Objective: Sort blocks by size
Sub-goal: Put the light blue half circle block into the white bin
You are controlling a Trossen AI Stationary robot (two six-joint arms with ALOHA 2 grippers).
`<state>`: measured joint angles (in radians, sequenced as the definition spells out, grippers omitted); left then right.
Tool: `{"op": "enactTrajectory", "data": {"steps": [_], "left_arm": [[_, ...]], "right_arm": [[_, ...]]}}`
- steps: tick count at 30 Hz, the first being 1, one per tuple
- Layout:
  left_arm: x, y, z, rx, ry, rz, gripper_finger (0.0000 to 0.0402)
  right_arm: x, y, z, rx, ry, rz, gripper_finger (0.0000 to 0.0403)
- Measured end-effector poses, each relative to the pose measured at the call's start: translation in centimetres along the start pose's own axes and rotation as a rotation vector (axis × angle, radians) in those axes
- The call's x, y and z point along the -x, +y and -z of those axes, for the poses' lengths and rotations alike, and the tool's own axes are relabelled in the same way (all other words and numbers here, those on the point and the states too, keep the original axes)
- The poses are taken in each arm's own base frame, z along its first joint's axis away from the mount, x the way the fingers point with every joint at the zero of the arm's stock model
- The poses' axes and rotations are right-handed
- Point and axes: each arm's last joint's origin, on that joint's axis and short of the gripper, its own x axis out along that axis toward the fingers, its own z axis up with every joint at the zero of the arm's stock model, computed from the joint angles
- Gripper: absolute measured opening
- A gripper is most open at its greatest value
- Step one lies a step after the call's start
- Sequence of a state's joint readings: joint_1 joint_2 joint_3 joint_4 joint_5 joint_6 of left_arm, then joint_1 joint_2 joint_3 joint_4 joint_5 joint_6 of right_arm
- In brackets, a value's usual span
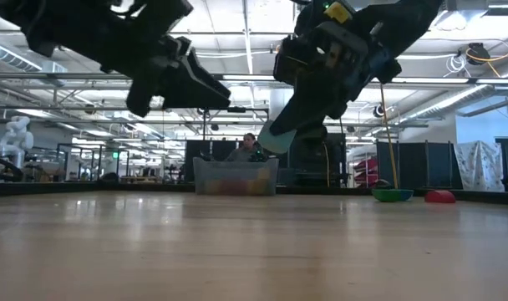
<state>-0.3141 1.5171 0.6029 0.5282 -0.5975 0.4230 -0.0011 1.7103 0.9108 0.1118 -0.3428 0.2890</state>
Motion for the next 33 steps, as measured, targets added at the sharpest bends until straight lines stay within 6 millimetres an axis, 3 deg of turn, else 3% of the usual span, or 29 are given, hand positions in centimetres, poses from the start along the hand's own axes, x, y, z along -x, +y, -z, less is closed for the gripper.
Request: {"op": "enactTrajectory", "data": {"steps": [5,17,29,33], "left_arm": [[-0.9,-0.1,-0.1,-0.110,-0.033,0.090,0.0169],[-1.2,-0.2,-0.6,-0.194,-0.140,0.262,0.0169],[-1.4,0.0,-0.5,-0.273,-0.167,0.286,0.0169],[-1.5,0.2,-0.4,-0.268,-0.175,0.301,0.0192]], "right_arm": [[0.0,0.2,-0.3,-0.002,-0.033,-0.013,0.0057],[0.3,0.0,-1.4,0.035,-0.115,-0.083,0.0058],[0.4,0.2,-1.6,0.072,-0.125,-0.134,0.0059],[0.4,0.2,-1.6,0.075,-0.127,-0.135,0.0059]]}}
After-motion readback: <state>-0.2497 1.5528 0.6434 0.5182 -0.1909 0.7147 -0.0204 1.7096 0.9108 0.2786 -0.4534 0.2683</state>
